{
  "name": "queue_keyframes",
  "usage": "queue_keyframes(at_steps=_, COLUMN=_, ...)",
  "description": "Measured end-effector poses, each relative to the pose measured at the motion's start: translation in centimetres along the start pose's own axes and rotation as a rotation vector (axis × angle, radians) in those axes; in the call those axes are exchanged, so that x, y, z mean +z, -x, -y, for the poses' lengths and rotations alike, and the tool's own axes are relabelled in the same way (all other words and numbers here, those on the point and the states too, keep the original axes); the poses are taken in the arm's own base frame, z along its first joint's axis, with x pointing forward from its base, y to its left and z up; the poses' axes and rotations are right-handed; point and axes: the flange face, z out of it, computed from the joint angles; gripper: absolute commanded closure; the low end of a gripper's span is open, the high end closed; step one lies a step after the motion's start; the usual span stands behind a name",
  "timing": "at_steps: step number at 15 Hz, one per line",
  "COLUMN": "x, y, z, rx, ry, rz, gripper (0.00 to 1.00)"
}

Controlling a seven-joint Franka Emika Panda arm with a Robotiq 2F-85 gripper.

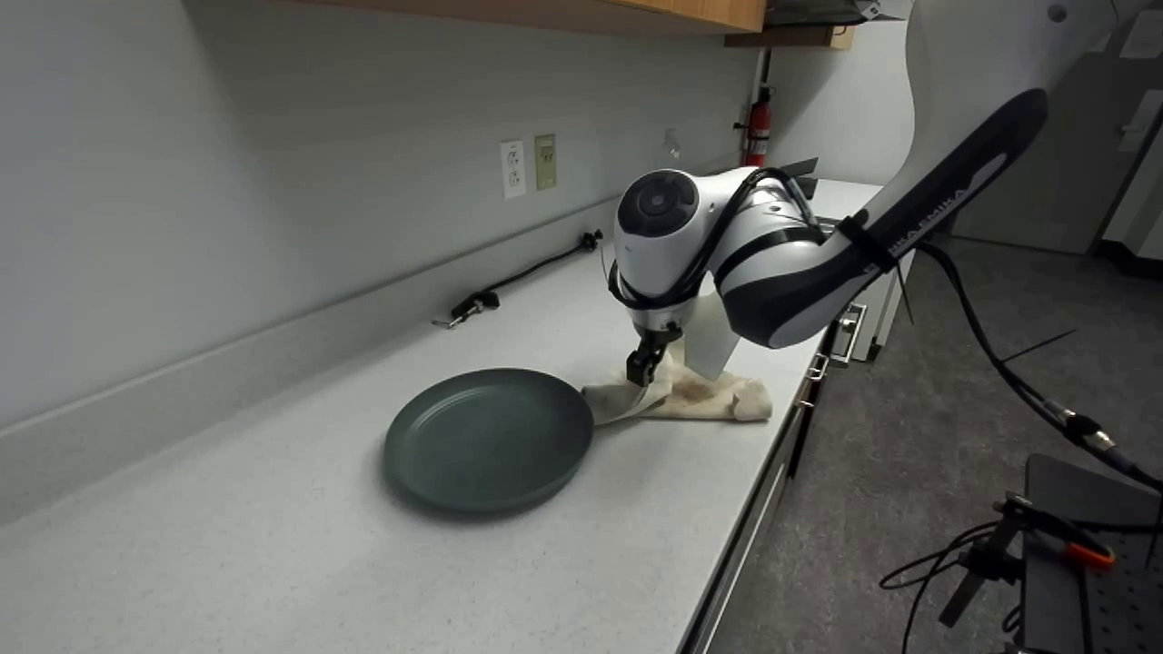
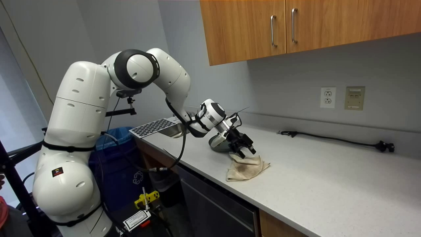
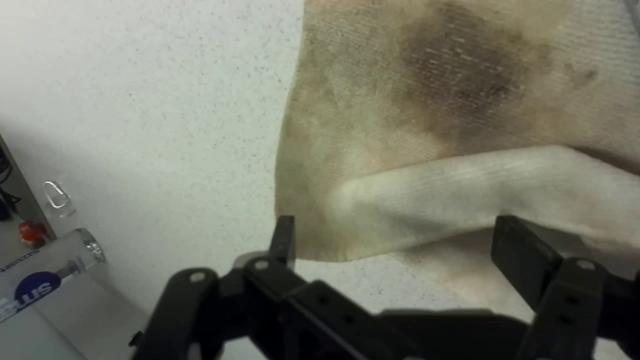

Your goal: Fold the towel into a triangle twice

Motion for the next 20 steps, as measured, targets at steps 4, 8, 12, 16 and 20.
queue_keyframes(at_steps=4, x=0.0, y=-0.5, z=0.0, rx=-0.081, ry=-0.095, rz=-0.030, gripper=0.00)
queue_keyframes(at_steps=8, x=0.1, y=-1.0, z=-0.4, rx=-0.153, ry=-0.193, rz=-0.063, gripper=0.00)
queue_keyframes(at_steps=12, x=0.2, y=-1.4, z=-0.4, rx=-0.166, ry=-0.275, rz=-0.083, gripper=0.00)
queue_keyframes(at_steps=16, x=0.3, y=-1.4, z=-0.3, rx=-0.168, ry=-0.281, rz=-0.084, gripper=0.00)
queue_keyframes(at_steps=20, x=0.2, y=-1.5, z=-0.2, rx=-0.159, ry=-0.284, rz=-0.082, gripper=0.00)
